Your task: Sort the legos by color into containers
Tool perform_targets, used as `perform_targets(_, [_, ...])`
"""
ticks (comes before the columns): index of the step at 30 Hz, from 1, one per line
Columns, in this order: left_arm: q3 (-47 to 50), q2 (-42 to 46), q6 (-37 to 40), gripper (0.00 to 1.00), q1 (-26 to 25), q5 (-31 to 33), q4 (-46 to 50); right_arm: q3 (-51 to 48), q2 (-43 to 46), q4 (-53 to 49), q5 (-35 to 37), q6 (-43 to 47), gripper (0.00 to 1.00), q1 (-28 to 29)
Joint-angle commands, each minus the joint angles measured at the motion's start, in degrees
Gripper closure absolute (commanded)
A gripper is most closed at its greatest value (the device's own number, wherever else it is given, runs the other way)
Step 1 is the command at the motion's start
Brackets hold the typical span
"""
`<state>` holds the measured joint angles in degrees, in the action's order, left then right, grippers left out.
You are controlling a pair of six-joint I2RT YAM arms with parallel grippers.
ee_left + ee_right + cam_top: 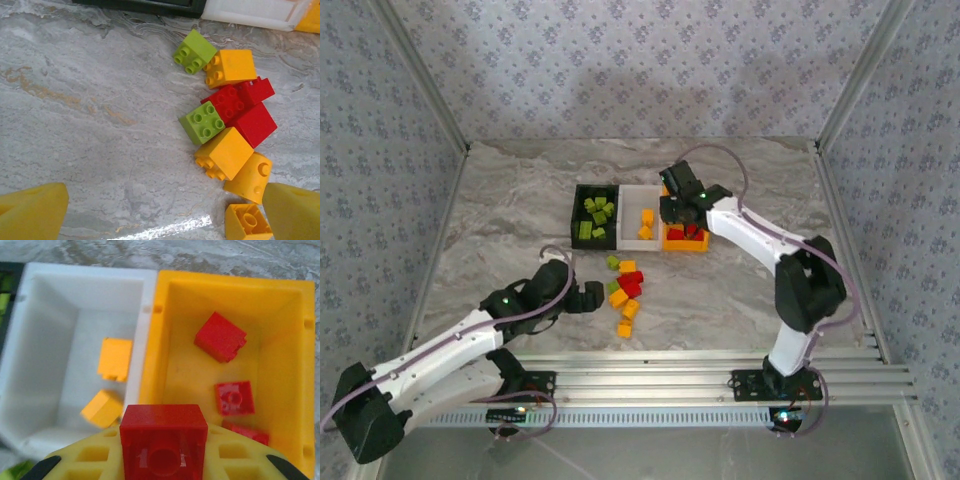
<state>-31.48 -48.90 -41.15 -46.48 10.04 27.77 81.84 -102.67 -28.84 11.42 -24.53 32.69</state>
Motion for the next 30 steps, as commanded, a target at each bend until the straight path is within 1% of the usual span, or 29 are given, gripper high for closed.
perform_targets(1, [-2.13, -0.96, 1.79, 0.01, 0.03, -1.86, -1.22, 4.84, -4.77, -3.66, 2.66, 0.14, 0.74, -2.02])
perform_targets(3, [-2.26, -1.92, 2.29, 0.01, -0.3, -2.89, -1.79, 6.65, -6.79, -4.12, 2.62, -0.51, 0.72, -3.0])
perform_targets(5, [-2.63, -3.57, 3.06, 0.01, -1.18, -3.54, -2.19, 7.88, -8.41, -4.02, 1.87, -1.01, 0.66, -3.71])
perform_targets(6, [-2.91, -4.27, 3.15, 0.01, -1.7, -3.4, -2.28, 8.29, -8.91, -3.95, 1.31, -1.2, 0.61, -3.9])
perform_targets(8, [-3.38, -6.0, 3.79, 0.01, -3.2, -3.4, -2.61, 8.42, -8.93, -2.86, -0.02, -1.22, 0.43, -4.13])
perform_targets(10, [-3.95, -7.59, 4.29, 0.01, -4.71, -3.29, -2.85, 8.01, -7.69, -1.73, -0.01, -1.48, 0.34, -4.12])
perform_targets(11, [-4.26, -8.44, 4.64, 0.01, -5.68, -3.25, -2.9, 7.35, -6.6, -0.88, 0.03, -1.48, 0.31, -4.04])
perform_targets(15, [-5.41, -12.3, 5.44, 0.01, -9.05, -3.12, -2.86, 2.91, -0.82, 1.45, -1.06, -2.03, 0.29, -3.38])
perform_targets(20, [-6.53, -18.63, 5.76, 0.01, -13.75, -3.32, -3.91, -7.39, 7.87, 4.41, -0.39, -2.61, 0.29, -0.14])
perform_targets(25, [-10.42, -26.87, 7.9, 0.09, -16.82, -3.32, -3.81, -17.34, 15.69, 6.13, -0.21, -4.63, 0.28, 1.17])
perform_targets(30, [-13.36, -33.55, 9.37, 0.16, -18.74, -4.43, -1.66, -23.0, 23.72, 5.24, 0.88, -5.43, 0.28, 1.03])
